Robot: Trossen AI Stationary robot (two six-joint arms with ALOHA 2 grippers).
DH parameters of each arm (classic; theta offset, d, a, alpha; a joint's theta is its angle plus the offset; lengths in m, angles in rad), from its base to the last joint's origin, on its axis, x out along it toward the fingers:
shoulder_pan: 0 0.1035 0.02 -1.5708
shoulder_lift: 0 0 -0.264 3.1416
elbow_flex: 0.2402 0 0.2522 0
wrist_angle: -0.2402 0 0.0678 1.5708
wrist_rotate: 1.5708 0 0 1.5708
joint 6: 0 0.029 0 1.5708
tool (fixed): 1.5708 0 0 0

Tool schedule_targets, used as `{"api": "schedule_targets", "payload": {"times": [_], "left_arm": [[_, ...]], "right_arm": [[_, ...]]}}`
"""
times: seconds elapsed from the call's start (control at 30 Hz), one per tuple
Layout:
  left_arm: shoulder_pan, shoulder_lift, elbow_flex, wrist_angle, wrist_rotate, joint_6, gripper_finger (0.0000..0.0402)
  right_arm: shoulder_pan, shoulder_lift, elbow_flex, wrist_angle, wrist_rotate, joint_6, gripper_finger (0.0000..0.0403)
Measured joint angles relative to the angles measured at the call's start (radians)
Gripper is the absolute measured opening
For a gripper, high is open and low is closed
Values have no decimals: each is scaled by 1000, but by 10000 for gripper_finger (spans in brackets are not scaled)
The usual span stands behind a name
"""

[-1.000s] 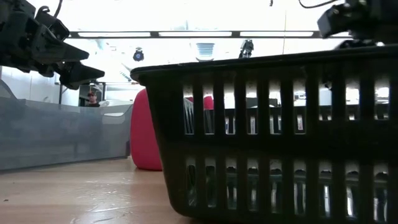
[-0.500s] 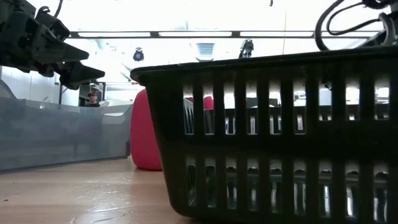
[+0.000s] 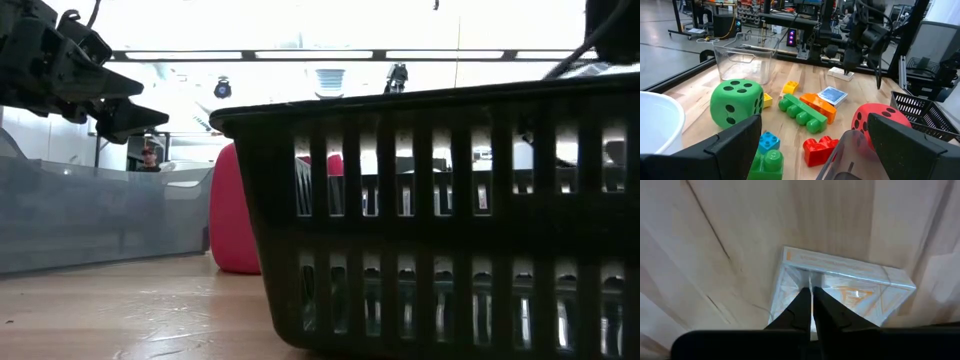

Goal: Pick & Place Toys
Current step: Put the yellow deck of cards into the black bin

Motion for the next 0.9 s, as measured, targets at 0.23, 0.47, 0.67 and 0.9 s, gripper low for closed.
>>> {"api": "schedule_targets", "payload": {"times": [0.23,0.47,0.67,0.9], "left_arm": [[0,0,-1,4,0,0,362],[0,0,-1,5,-8,0,362],[0,0,-1,11,-8,4,362],[0,0,-1,8,-8,5,362]], "right_arm": [[-7,-3,-11,159,98,-46,19],[-67,-17,-14,423,324,-179,19],[-123,-15,-4,445,557,-306,19],[-127,-78,13,508,643,-521,19]]}}
